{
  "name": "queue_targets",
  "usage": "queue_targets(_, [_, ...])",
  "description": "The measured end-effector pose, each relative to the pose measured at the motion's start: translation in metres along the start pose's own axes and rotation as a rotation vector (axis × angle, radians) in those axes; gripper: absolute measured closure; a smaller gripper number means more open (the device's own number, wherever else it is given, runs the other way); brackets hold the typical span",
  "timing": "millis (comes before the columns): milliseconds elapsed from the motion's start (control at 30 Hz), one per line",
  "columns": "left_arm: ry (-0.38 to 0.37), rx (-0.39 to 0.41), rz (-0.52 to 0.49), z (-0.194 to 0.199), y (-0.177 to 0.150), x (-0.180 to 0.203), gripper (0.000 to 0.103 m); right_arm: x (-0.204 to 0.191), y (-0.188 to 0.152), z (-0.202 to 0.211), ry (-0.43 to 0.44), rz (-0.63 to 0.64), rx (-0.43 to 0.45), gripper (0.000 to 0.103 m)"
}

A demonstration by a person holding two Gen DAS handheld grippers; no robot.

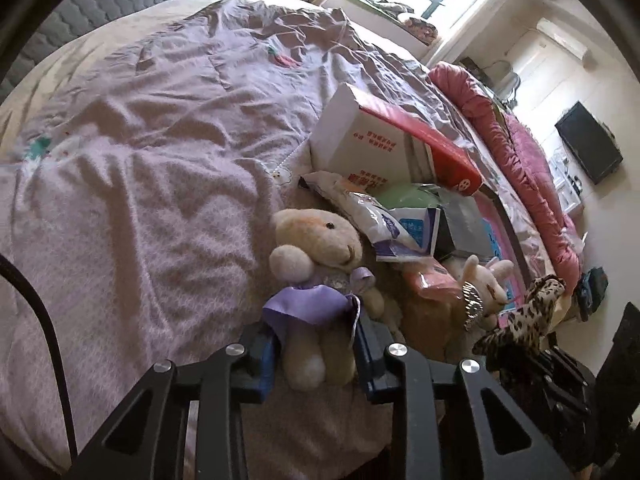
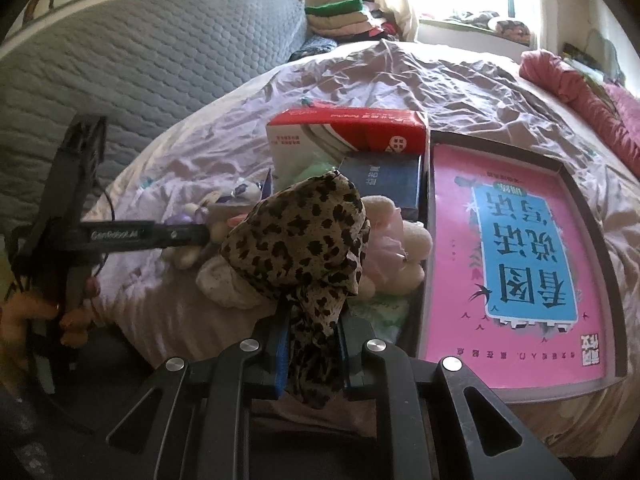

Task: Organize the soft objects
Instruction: 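Carry the leopard cloth with the right tool while the left tool carries the bear over the pink tray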

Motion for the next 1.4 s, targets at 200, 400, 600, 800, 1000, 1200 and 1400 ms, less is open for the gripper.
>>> queue_targets(200, [0.013,0.042,0.003,0.023,0.001,0.0,0.071,0.0,0.005,0.009,0.006,-0.016,0.028,0.084])
queue_targets(400, [0.024,0.063,-0.042,0.044,-0.004,0.016,0.071,0.002,0.008,0.02,0.016,-0.043,0.057,0.084])
queue_targets(600, [0.014,0.109,-0.129,0.062,-0.004,0.053,0.071,0.009,0.012,0.032,0.024,-0.076,0.088,0.084])
queue_targets(800, [-0.011,0.118,-0.165,0.068,-0.007,0.086,0.071,0.019,0.015,0.05,0.025,-0.109,0.118,0.084])
queue_targets(1000, [-0.049,0.131,-0.205,0.068,-0.009,0.125,0.071,0.036,0.02,0.072,0.002,-0.136,0.152,0.084])
queue_targets(1200, [-0.06,0.122,-0.242,0.066,-0.011,0.158,0.071,0.062,0.021,0.091,-0.04,-0.167,0.185,0.084])
queue_targets(1400, [-0.074,0.124,-0.28,0.064,-0.011,0.185,0.071,0.089,0.021,0.109,-0.08,-0.211,0.213,0.084])
Point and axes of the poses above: each gripper's, at about its wrist camera, not at the fingertips, and z roughly against the way its jaws point, x to its right, y to its top, the point moved 8 cm from there along -z, roughly the way its jaws point, and after that the axes turned 5 degrees about x, right-handed, at the moved point
